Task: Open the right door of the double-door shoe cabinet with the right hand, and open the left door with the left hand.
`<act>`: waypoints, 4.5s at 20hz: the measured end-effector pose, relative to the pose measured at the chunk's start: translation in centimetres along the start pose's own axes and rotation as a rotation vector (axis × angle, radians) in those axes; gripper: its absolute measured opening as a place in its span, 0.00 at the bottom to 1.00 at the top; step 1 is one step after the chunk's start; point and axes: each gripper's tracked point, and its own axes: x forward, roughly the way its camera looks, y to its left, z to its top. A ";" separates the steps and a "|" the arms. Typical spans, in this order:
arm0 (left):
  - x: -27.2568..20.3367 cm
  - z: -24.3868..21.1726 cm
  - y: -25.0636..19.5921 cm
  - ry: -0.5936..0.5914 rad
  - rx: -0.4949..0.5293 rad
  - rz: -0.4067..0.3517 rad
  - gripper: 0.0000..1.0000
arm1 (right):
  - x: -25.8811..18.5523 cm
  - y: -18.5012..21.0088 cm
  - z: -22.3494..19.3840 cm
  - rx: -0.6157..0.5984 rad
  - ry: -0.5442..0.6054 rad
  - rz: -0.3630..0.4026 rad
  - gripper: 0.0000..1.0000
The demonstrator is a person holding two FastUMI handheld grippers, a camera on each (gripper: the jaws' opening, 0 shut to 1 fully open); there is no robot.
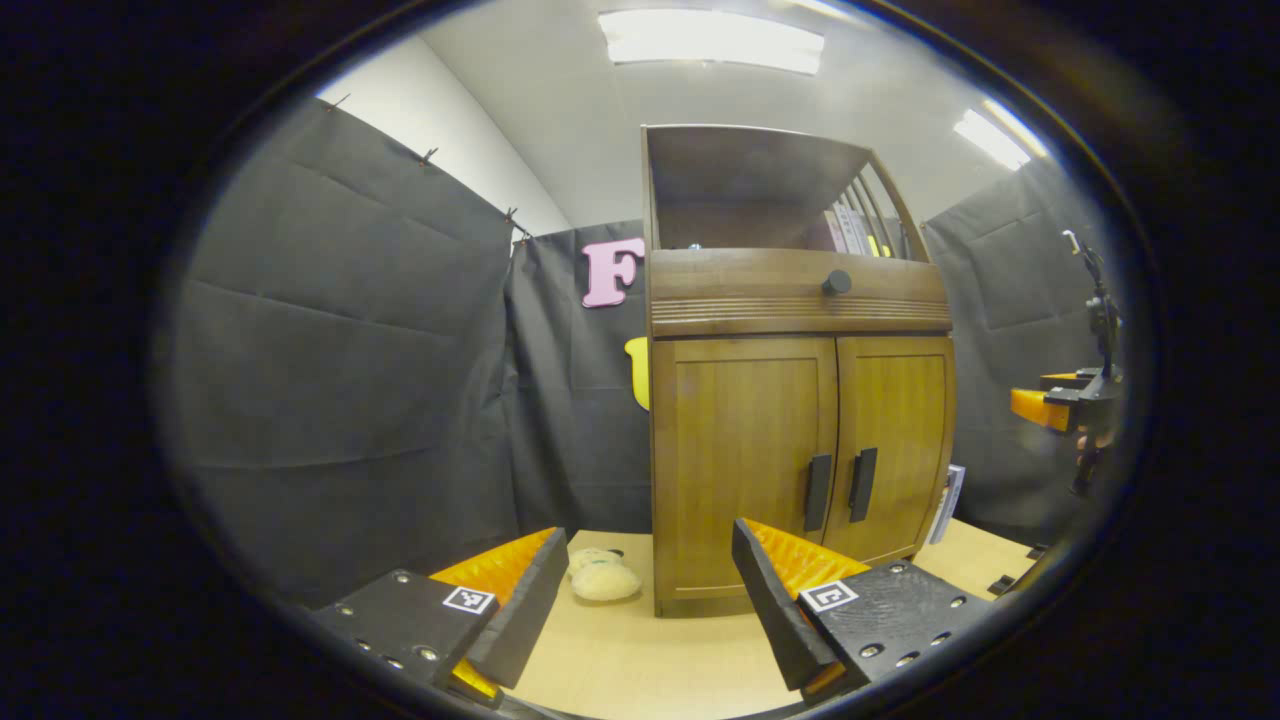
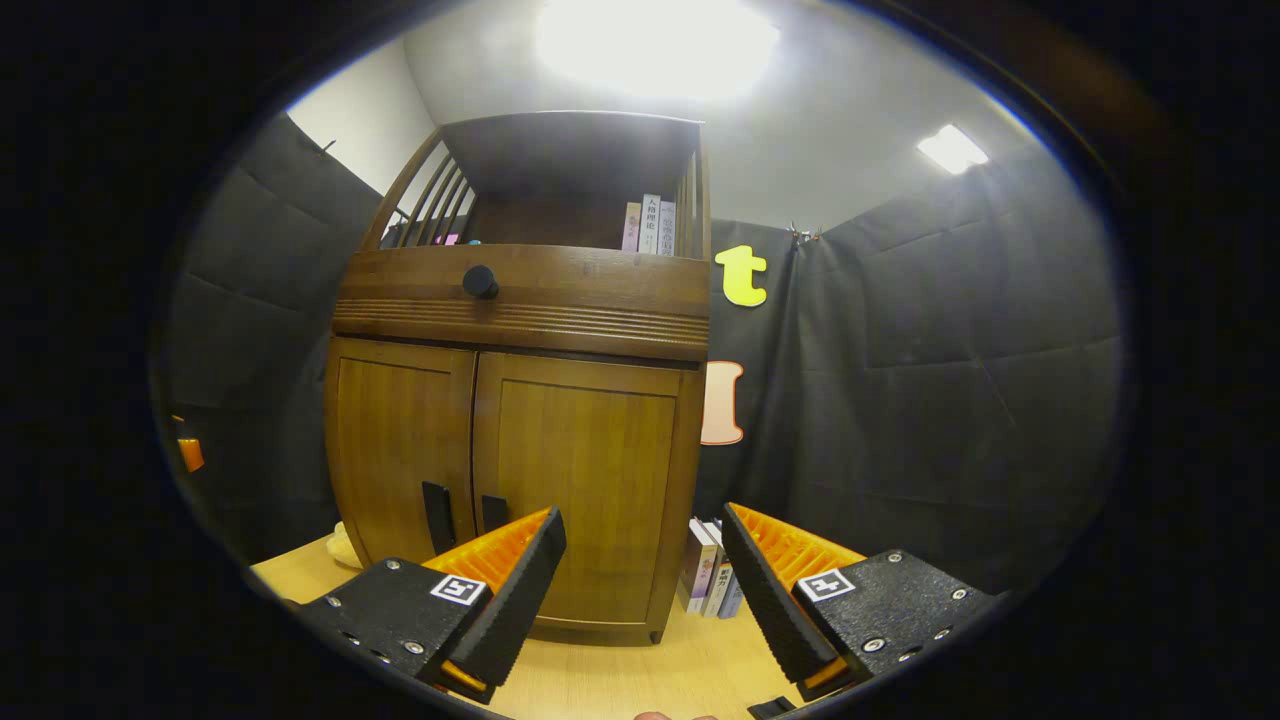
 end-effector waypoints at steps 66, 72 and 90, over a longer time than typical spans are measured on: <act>-0.6 -3.9 -1.0 0.243 -0.047 0.040 1.00 | 19.4 16.8 -10.0 0.115 0.313 0.329 0.27; 0.0 -4.3 -3.5 0.237 -0.036 -0.112 1.00 | 19.7 16.5 -9.7 0.130 0.314 0.258 0.27; -1.2 -3.0 -17.8 0.251 -0.066 -0.053 0.89 | 18.8 17.2 -9.8 0.136 0.333 0.427 0.19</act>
